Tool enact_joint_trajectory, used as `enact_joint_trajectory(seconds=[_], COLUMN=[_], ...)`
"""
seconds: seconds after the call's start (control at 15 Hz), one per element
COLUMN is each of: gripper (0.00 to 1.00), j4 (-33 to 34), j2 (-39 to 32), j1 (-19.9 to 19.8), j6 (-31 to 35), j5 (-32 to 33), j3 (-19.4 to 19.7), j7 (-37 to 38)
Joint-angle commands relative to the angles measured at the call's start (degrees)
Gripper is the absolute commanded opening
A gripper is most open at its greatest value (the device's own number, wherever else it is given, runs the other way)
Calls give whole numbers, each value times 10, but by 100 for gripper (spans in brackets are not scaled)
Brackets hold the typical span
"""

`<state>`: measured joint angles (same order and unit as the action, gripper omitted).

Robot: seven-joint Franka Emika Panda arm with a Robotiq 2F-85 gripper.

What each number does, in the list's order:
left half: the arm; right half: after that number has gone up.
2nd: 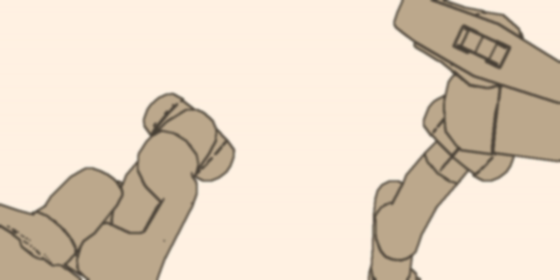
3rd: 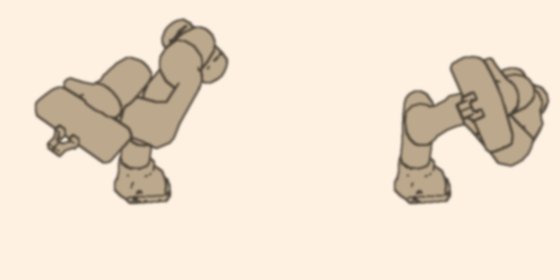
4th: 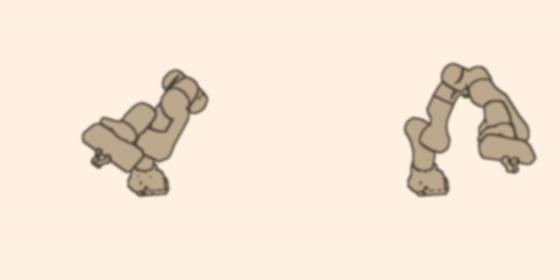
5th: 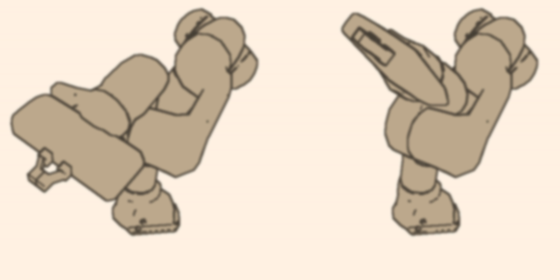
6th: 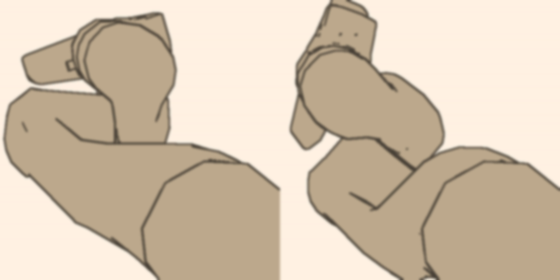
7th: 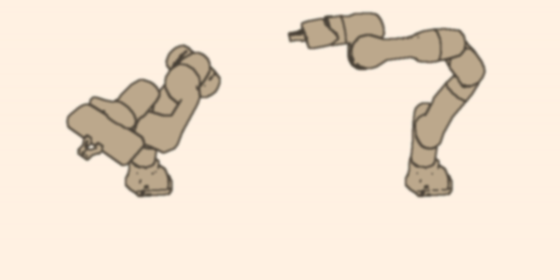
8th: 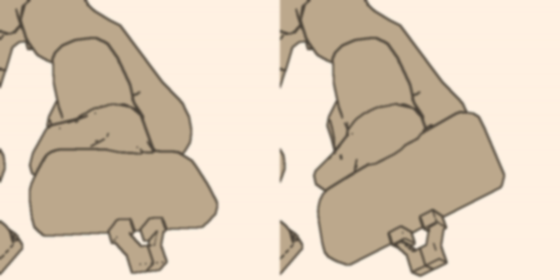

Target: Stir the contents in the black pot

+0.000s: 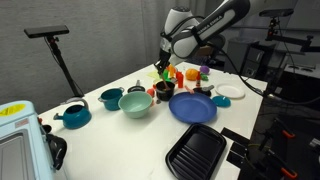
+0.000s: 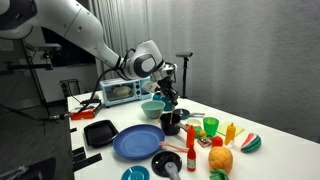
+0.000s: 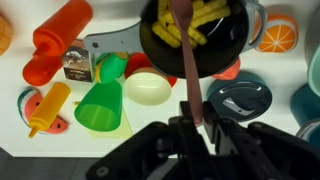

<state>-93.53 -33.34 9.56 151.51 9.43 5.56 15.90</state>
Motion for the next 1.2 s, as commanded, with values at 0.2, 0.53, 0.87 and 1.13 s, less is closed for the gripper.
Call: enact_joint_trajectory(seconds=[0.2,0.53,0.87,1.13], gripper=[4,4,4,4], j4=[93,61,15,21], j2=[-51,-40,-26,-27], j1=[29,34,38,39], j6=[1,-5,-4,-3], j5=[23,33,26,21], j3=[67,84,44,13], j7=[95,104,59,26])
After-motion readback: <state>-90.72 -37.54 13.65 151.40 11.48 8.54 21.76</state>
